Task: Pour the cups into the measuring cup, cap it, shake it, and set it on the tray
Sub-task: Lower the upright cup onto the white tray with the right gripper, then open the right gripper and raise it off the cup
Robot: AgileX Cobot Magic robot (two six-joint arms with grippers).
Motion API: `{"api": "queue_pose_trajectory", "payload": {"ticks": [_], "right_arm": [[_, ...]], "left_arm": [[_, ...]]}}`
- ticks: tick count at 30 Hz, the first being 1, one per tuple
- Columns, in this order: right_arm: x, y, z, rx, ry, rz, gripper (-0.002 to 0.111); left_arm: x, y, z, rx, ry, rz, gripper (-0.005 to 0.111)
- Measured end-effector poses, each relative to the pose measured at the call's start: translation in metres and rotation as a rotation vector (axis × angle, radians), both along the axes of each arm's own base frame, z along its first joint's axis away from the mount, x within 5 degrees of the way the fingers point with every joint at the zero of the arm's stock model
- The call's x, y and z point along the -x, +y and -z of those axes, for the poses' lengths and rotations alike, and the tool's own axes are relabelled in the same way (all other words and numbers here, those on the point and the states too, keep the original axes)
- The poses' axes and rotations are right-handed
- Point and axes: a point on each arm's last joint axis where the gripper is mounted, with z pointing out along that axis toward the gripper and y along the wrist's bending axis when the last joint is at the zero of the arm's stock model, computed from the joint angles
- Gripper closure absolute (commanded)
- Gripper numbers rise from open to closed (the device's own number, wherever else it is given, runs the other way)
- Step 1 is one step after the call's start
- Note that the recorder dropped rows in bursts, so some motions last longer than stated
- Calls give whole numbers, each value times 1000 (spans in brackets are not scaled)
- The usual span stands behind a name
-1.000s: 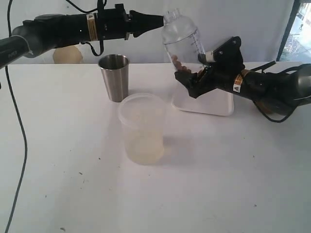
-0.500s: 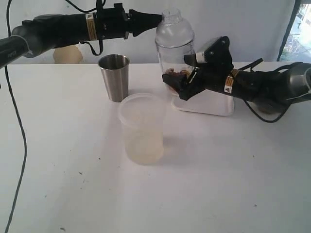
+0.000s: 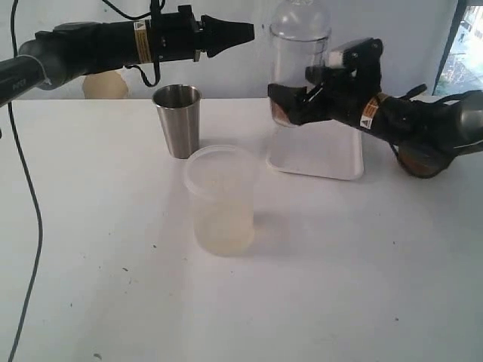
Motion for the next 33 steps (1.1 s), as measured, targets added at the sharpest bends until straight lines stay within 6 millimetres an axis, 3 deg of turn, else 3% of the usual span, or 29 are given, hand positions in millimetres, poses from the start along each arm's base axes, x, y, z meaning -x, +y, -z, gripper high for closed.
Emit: {"api": "queue_pose_trajectory", "payload": {"ticks": [4, 9, 14, 21, 27, 30, 33], "right_arm": [[-9, -23, 1, -75, -38, 86, 108], [-16, -38, 33, -27, 6, 152, 108], [-18, -42, 67, 42, 68, 178, 108], [-16, -42, 99, 53, 108, 178, 108], [-16, -42, 103, 50, 92, 176, 108], [-16, -42, 103, 52, 91, 176, 97], [-16, -42, 103, 52, 94, 180, 68]], "left_arm": [[1, 0, 1, -8, -3, 15, 107], [3, -1, 1, -15, -7, 34, 107], [4, 0, 4, -44, -15, 43, 107], [5, 0, 6, -69, -24, 56, 107], [5, 0, 6, -72, -27, 60, 107], [5, 0, 6, -73, -29, 60, 107], [5, 0, 6, -74, -33, 60, 107]]}}
